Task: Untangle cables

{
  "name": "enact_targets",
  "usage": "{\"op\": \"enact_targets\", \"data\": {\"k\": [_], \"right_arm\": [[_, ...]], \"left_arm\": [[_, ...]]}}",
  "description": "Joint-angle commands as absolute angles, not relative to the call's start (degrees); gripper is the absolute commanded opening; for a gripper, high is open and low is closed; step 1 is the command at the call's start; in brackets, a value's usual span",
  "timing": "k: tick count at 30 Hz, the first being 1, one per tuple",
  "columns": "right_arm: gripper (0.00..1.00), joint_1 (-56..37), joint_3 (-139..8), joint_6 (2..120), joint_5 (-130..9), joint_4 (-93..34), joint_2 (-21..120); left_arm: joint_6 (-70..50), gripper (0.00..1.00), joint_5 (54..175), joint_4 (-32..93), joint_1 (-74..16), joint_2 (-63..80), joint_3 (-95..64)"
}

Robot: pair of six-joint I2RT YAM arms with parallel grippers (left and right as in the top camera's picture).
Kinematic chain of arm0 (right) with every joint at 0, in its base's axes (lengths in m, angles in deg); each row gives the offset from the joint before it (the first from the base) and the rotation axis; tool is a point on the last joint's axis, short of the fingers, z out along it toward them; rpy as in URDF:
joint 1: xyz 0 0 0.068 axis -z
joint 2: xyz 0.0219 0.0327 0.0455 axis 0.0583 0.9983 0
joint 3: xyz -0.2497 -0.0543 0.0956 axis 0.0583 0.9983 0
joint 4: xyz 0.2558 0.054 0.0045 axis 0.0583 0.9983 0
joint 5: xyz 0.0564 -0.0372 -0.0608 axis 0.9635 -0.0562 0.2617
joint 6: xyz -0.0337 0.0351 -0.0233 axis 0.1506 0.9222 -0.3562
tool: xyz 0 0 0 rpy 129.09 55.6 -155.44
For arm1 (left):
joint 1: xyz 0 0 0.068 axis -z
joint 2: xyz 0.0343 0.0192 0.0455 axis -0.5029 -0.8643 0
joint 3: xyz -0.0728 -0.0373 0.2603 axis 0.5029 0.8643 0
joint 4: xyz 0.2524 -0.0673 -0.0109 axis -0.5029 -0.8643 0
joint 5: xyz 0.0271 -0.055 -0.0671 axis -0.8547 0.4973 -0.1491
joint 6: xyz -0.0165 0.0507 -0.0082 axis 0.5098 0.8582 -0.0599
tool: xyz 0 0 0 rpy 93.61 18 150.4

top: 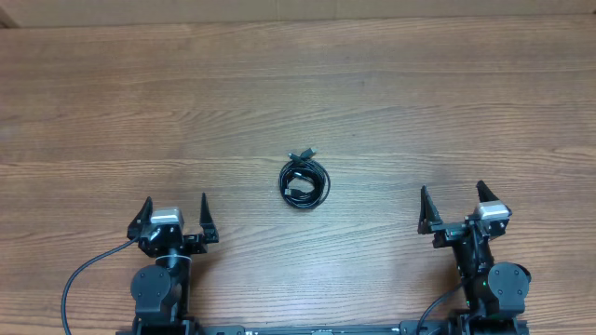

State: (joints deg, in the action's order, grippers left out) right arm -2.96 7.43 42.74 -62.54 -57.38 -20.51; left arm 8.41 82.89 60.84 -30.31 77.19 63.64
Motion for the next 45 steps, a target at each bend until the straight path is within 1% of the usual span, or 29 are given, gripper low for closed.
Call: {"op": "enact_targets", "data": {"k": [1, 26, 27, 28, 29, 30, 32, 34, 35, 38, 41, 42, 43, 45], "right_arm": [[1.0, -2.7, 8.0, 42.7, -62.3, -57.7, -21.1], [1.0, -2.7, 8.0, 42.6, -62.4, -57.7, -21.1], [1.0, -2.7, 8.0, 42.1, -64.0, -57.7, -21.1], [1.0, -2.7, 8.0, 40.6, -69.3, -58.2, -21.1], [1.0, -2.7, 8.0, 41.1, -70.9, -59.9, -21.1], [1.0, -2.7, 8.0, 42.4, -69.5, -62.4, -21.1], [1.0, -3.0, 8.0, 53.3, -57.7, -65.5, -21.1], [1.0, -3.0, 8.0, 62.3, -46.0, -64.5, -21.1], [1.0, -3.0, 8.0, 65.6, -42.8, -65.5, -21.1], [1.0, -3.0, 8.0, 72.4, -42.1, -71.5, -21.1], [1.0, -2.9, 6.4, 72.4, -42.7, -79.9, -21.1], [1.0, -2.9, 4.5, 70.9, -43.9, -79.9, -21.1], [1.0, -2.9, -0.6, 66.4, -46.7, -75.9, -20.5], [1.0, -2.9, -8.4, 59.7, -49.5, -68.0, -18.0]], "left_arm": [[9.1, 1.0, 83.1, 60.6, -30.6, 77.1, 63.6], [9.1, 1.0, 83.1, 60.7, -30.6, 77.1, 63.6], [9.1, 1.0, 83.1, 60.7, -30.6, 77.1, 63.6], [9.1, 1.0, 83.1, 60.7, -30.6, 77.1, 63.6], [9.3, 1.0, 83.0, 60.9, -30.6, 77.1, 63.6], [9.3, 1.0, 83.1, 61.2, -30.6, 77.1, 63.6], [6.7, 1.0, 87.2, 61.6, -30.5, 77.1, 63.6], [2.6, 1.0, 94.5, 62.4, -30.5, 77.1, 63.6], [0.5, 1.0, 98.2, 63.9, -30.5, 77.1, 63.6], [-5.4, 1.0, 106.3, 72.2, -30.5, 77.1, 63.6], [-2.4, 1.0, 107.5, 83.7, -30.6, 77.1, 63.6], [-1.5, 1.0, 107.6, 86.8, -30.6, 77.1, 63.3], [-1.2, 1.0, 107.8, 89.0, -30.6, 77.1, 61.5], [-0.2, 1.0, 109.3, 86.2, -30.6, 76.8, 57.9]]}}
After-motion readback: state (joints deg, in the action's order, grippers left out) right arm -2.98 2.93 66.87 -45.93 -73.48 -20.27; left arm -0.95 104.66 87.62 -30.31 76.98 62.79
